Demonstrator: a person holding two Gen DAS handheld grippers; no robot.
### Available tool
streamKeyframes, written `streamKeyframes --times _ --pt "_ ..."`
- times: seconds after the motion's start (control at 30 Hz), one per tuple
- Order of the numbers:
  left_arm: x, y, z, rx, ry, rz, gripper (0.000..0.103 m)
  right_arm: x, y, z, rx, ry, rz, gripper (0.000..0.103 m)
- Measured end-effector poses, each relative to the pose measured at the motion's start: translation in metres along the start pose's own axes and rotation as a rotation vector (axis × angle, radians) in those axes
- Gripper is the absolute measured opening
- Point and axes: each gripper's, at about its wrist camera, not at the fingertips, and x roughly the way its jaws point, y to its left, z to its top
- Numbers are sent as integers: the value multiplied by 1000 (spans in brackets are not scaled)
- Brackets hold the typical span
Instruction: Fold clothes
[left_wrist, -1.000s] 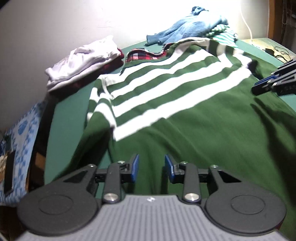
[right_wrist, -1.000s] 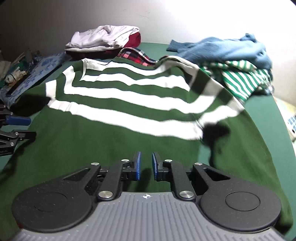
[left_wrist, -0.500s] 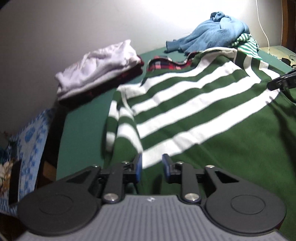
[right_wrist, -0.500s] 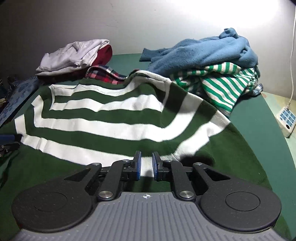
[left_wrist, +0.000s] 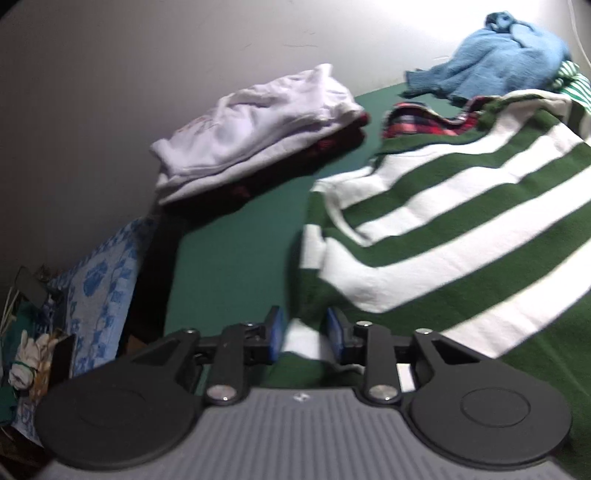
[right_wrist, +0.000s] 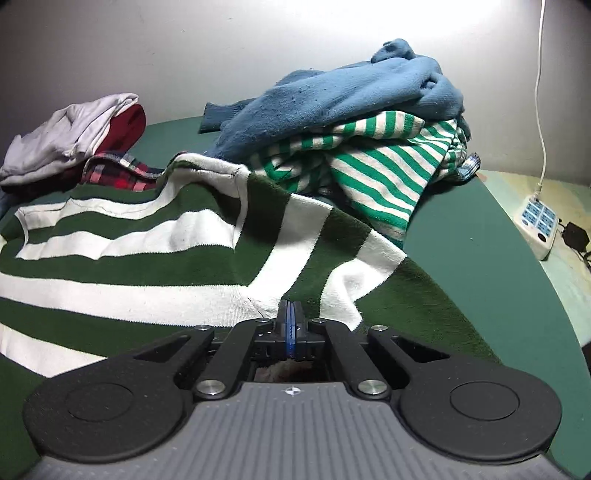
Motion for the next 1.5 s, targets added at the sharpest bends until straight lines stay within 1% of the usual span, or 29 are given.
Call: streamKeyframes --times 0.07,0.1,0.13,0.2,0.23,0.3,0.37,0.4,0.43,0.53,0.6,0.63,0.73,0.83,0.87,0.97,1.03,1.1,1.13,1.17,1.23,1.27,1.3,1.33,1.37,1.4,1.43,1.47,1.5 --pt "5 11 1 -40 16 -17 50 -4 6 5 -19 -21 -19 6" --pt "5 10 2 -33 16 -13 52 -6 11 7 -34 -42 -33 9" --pt "4 8 4 -19 13 -10 53 -3 14 12 -32 -38 -19 9" --pt "3 4 7 7 7 -3 48 3 21 20 -26 -30 11 9" --pt "-3 3 10 8 -11 -13 45 10 26 25 -37 -16 24 9" --pt "-16 0 15 8 -54 -42 45 21 35 31 -76 -1 35 9" --pt "-23 -5 20 23 -82 -59 45 29 38 36 -88 3 9 10" --pt "-20 -9 21 42 -81 -52 45 35 35 40 -80 12 -22 10" --pt "-15 -13 22 62 -75 -41 46 40 32 43 -82 28 -73 11" --pt "7 -5 20 63 -28 20 45 50 17 47 -65 33 -170 13" --pt "18 4 18 48 -1 56 43 38 10 51 -9 13 -125 13" --pt "17 9 18 33 -2 60 41 30 14 52 -13 -2 -97 13" --pt "3 16 24 4 -48 15 41 12 33 53 -64 -31 -14 13" --pt "-1 -2 40 29 -84 -44 46 25 54 58 -109 -10 43 13" --pt "4 -9 43 37 -82 -53 47 30 61 60 -124 -3 61 13" --pt "23 -29 52 63 -63 -69 47 49 64 67 -145 -21 -3 13" --pt "39 -34 54 68 -43 -52 47 59 53 74 -106 -16 -38 13" --pt "52 -34 55 69 -29 -24 49 73 40 77 -78 16 -104 13" --pt "55 -32 55 66 -32 -16 52 77 34 77 -66 14 -101 19" --pt "57 -30 56 61 -39 -10 55 80 28 77 -54 10 -98 21" --pt "62 -23 58 53 -48 4 59 82 23 77 -57 3 -95 30" --pt "66 -20 59 56 -49 25 59 82 24 76 -73 -4 -105 32" --pt "72 -16 60 61 -48 50 59 83 25 75 -89 -11 -114 37" --pt "76 -12 62 57 -48 57 66 83 25 75 -105 -18 -124 42" --pt "79 -8 65 50 -50 57 70 83 26 74 -121 -24 -134 48" --pt "80 -5 68 44 -42 45 68 83 25 75 -123 -17 -133 49" --pt "79 -3 71 38 -30 28 61 81 23 77 -111 -5 -130 48" --pt "73 -3 72 44 -41 28 60 79 22 79 -98 8 -127 47" --pt "65 -4 73 55 -61 34 60 69 22 78 -88 -4 -117 37"
